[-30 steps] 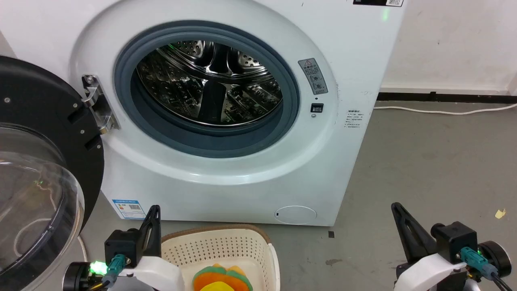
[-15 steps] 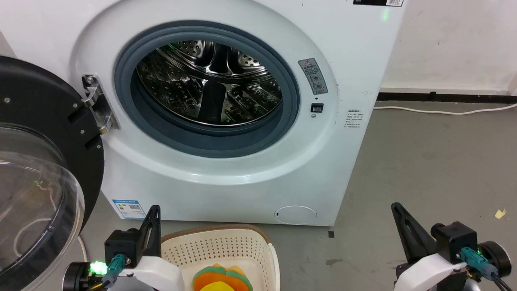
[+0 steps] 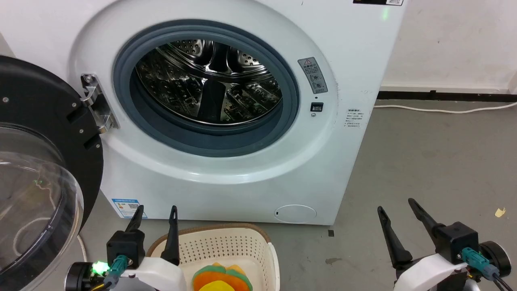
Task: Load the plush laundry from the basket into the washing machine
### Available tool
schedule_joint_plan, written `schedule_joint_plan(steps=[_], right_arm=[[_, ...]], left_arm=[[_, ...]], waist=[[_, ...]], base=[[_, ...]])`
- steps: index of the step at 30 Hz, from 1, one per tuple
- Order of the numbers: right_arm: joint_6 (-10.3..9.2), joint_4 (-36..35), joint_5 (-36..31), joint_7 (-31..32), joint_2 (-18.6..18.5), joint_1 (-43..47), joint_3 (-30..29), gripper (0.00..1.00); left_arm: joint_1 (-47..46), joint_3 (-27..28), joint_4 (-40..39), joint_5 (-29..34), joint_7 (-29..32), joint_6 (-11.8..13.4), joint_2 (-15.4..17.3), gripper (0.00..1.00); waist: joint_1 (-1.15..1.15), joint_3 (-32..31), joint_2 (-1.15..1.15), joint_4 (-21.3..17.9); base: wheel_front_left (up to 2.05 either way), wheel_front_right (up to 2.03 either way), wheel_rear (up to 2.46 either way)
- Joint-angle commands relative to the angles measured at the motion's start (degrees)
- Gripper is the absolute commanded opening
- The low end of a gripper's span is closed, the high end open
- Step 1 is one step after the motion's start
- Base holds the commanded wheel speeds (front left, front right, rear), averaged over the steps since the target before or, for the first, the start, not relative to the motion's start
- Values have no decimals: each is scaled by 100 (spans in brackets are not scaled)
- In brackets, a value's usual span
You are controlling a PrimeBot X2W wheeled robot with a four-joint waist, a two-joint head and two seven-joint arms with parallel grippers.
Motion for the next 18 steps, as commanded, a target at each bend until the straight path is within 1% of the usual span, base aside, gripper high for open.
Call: schedule_joint_plan(steps=[1,10,18], right_arm=[[0,-3,57,-54,1,-6,-5,100],[-1,-45,85,-162,-6,-81,46,100],[-1,-81,169,-258,-6,-209,75,100]], left_arm=[[2,-14,26,-63,-53,25,0,100],[-101,-118,214,-132,-152,19,24,100],[-296,-220,482,-173,-235,-14,87,100]], waist=[[0,11,0,-2],[0,210,0,-30],[0,513,0,-87]], base=[[0,0,0],[0,0,0],[0,0,0]])
